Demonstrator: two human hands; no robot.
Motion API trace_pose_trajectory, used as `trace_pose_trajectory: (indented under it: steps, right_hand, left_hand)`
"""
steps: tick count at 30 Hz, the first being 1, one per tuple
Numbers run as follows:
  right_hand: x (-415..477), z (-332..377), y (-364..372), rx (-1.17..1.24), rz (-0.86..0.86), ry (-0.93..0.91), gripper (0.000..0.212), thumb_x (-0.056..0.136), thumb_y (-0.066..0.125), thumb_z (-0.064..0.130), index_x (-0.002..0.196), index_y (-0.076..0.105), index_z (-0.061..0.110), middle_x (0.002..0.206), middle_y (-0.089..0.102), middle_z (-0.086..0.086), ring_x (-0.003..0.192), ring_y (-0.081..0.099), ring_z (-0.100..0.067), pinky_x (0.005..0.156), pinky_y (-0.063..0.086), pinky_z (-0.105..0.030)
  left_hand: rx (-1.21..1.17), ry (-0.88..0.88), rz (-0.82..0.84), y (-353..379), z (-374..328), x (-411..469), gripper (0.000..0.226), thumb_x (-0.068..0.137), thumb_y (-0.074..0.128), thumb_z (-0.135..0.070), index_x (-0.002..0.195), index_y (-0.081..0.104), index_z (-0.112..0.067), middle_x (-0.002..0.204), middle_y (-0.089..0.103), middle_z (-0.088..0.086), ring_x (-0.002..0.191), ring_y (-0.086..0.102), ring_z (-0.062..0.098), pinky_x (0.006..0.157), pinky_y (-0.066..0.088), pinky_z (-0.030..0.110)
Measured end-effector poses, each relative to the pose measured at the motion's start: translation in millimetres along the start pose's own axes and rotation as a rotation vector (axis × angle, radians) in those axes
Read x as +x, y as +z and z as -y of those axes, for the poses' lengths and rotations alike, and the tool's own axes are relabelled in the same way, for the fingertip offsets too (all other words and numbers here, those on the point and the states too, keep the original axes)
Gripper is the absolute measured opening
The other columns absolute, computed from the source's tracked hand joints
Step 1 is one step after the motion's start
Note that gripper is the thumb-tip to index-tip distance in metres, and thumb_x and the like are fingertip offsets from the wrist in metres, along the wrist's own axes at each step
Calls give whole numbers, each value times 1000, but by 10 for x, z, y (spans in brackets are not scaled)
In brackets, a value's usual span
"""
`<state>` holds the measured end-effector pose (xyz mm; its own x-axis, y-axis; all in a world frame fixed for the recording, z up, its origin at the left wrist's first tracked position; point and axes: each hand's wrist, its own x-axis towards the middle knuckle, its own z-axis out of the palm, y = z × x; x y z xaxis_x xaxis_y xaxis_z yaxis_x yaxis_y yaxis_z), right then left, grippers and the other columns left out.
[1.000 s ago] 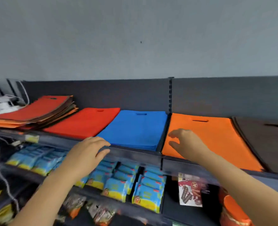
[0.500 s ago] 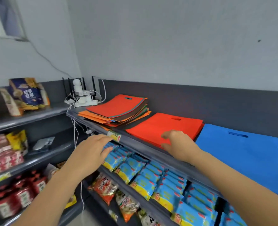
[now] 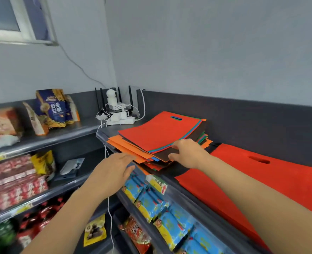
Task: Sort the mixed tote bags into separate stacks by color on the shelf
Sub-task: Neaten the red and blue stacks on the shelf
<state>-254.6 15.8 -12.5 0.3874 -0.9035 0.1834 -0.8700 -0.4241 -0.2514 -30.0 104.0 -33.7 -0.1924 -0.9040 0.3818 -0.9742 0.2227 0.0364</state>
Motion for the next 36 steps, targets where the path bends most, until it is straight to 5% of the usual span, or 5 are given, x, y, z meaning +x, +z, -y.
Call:
trace_pose_trajectory:
  steps: [10,22,26,31,36]
  right_hand:
    - [760,276,388,84,98,14,78,83,58,55,143,35,10,150,33,-9,139,30,-22,112,24,-30]
    - [921,447,469,100,-71,292,37,80,62,56,103,68,27,105,66,6,104,57,-18,86,42,-30]
    - [970,435,509,60,-121,348,38,80,62,56,104,68,27,102,66,6,99,55,-17,82,42,-30]
    - [948,394,602,147,-176,368,35,78,66,53,58,45,34,60,43,15,60,41,-3,55,31,-19]
    - [898,347,644,221,-95,356,48,74,63,61,91,62,16,88,66,0,84,61,-17,78,50,-37]
  left_hand:
    - [-84,139,-28,303,787,826,44,98,43,-37,140,41,-26,142,42,-11,129,37,7,102,29,20]
    - [-160,330,231,734,1367,1803,57,89,46,-57,139,42,-30,140,48,-1,130,40,18,105,31,30]
    - [-162,385,185,778,1436,1970,40,95,38,-52,106,65,-24,106,68,0,102,57,24,84,40,33]
    - [-235,390,296,717,1532,2099,27,99,39,-38,102,64,-27,102,61,-7,100,53,20,86,35,28]
    - [-215,370,230,754,1518,2124,23,101,36,-33,87,54,-27,88,54,-8,88,49,18,74,30,29]
